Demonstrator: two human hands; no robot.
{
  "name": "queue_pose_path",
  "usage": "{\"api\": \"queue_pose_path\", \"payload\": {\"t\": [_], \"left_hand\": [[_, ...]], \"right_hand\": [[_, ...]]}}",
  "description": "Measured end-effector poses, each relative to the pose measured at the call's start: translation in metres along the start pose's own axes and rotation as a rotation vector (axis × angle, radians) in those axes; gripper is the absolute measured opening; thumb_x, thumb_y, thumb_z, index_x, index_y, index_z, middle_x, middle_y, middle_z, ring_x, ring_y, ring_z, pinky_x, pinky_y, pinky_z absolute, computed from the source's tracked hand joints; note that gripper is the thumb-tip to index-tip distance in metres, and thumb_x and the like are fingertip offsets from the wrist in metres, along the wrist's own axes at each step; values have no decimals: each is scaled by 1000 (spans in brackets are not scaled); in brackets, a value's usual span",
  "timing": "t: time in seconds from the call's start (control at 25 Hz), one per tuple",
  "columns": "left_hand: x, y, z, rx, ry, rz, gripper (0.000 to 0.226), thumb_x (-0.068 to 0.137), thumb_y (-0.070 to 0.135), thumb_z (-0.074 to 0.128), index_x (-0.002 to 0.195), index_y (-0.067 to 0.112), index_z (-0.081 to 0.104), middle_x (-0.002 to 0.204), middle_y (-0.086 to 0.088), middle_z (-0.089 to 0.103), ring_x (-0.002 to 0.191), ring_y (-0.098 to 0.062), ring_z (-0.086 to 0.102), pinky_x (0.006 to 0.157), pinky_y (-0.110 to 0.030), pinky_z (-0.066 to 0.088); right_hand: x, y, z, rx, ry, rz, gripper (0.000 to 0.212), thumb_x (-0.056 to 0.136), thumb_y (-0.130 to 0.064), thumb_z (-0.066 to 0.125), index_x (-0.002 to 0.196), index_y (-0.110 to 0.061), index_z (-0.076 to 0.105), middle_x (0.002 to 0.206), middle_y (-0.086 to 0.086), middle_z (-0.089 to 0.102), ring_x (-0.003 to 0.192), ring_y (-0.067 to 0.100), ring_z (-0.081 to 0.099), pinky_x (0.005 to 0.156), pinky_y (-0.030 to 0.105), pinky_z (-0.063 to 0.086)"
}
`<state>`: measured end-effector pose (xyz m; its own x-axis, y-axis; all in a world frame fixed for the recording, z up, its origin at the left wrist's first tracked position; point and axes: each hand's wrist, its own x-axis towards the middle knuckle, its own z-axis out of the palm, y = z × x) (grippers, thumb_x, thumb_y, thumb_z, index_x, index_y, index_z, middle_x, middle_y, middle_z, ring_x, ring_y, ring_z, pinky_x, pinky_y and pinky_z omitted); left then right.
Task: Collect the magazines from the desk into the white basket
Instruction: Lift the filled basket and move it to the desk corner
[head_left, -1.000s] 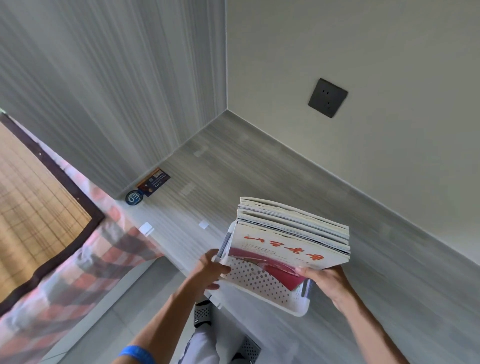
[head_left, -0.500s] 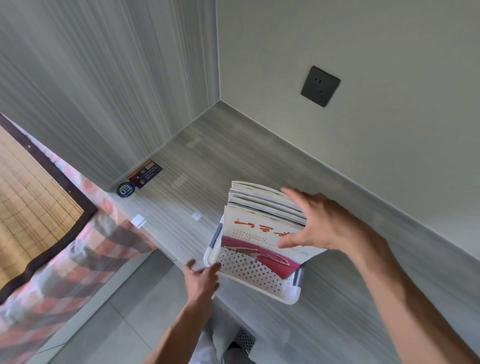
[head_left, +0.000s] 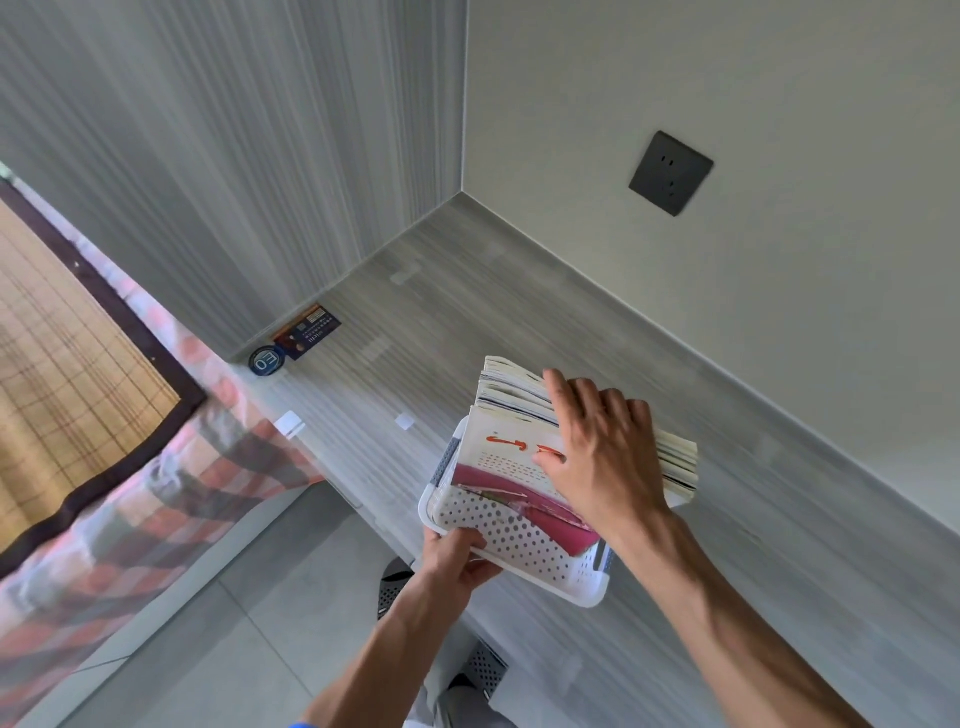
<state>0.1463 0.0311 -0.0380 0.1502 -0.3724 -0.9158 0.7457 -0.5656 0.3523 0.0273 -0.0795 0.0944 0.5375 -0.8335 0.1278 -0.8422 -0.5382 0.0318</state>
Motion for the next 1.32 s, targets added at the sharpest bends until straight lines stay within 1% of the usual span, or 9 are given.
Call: {"api": "queue_pose_path", "payload": {"t": [0.2, 0.44, 0.52, 0.72, 0.88, 0.96, 1.04, 1.16, 1.32], "left_hand": [[-2, 9, 3, -66, -6, 24, 51, 77, -14, 42, 124, 6, 44, 98, -25, 71, 84, -38, 72, 61, -47, 61], [-10, 34, -15, -154, 32, 84, 58, 76, -17, 40, 126, 12, 39, 106, -29, 67, 94, -44, 69, 70, -56, 60], [-11, 49, -25, -208, 59, 125, 59, 75, -17, 40, 125, 15, 37, 106, -26, 65, 98, -46, 67, 68, -54, 60], [0, 107, -54, -409, 78, 176, 64, 77, -20, 39, 128, 18, 36, 108, -22, 61, 93, -43, 66, 62, -49, 61], [14, 162, -64, -569, 84, 197, 61, 80, -19, 39, 132, 12, 34, 115, -27, 54, 95, -43, 59, 56, -56, 57], [25, 191, -68, -637, 90, 200, 54, 82, -18, 40, 128, 9, 32, 125, -32, 51, 97, -43, 56, 61, -58, 57], [36, 215, -69, -732, 93, 192, 51, 83, -18, 41, 125, 9, 30, 132, -35, 47, 99, -44, 58, 74, -60, 57], [50, 249, -67, -900, 104, 146, 73, 84, -18, 43, 142, 17, 15, 132, -34, 49, 110, -46, 59, 88, -62, 50], [76, 281, -69, -1171, 82, 54, 77, 84, -20, 42, 142, 23, 15, 134, -31, 48, 112, -46, 59, 84, -67, 50]], "right_hand": [[17, 9, -5, 71, -32, -39, 87, 66, -49, 83, 137, -22, 38, 116, 1, 65, 97, 28, 64, 83, 42, 45], [47, -12, -8, 159, -38, -158, 87, 67, -48, 83, 138, -21, 42, 119, 1, 65, 98, 27, 63, 86, 42, 44], [61, -28, -10, 178, -17, -194, 87, 66, -47, 84, 138, -21, 42, 118, 1, 65, 98, 27, 63, 85, 42, 43], [120, -93, -20, 197, -4, -357, 82, 70, -44, 82, 137, -24, 40, 120, -1, 63, 100, 26, 61, 86, 42, 43], [179, -146, -23, 155, -2, -511, 81, 72, -41, 82, 139, -26, 39, 124, 0, 62, 103, 27, 60, 88, 43, 42], [214, -167, -21, 150, -25, -572, 83, 71, -40, 83, 140, -27, 39, 128, 0, 60, 107, 26, 58, 91, 44, 41], [251, -186, -19, 143, -63, -628, 81, 72, -39, 82, 140, -27, 39, 129, -2, 59, 109, 25, 57, 93, 42, 40], [299, -207, -14, 129, -82, -729, 78, 74, -36, 81, 140, -28, 41, 129, -4, 59, 111, 23, 57, 94, 39, 37], [342, -241, -4, 131, -136, -813, 77, 72, -27, 83, 139, -27, 44, 132, -5, 58, 114, 21, 56, 98, 39, 40]]}}
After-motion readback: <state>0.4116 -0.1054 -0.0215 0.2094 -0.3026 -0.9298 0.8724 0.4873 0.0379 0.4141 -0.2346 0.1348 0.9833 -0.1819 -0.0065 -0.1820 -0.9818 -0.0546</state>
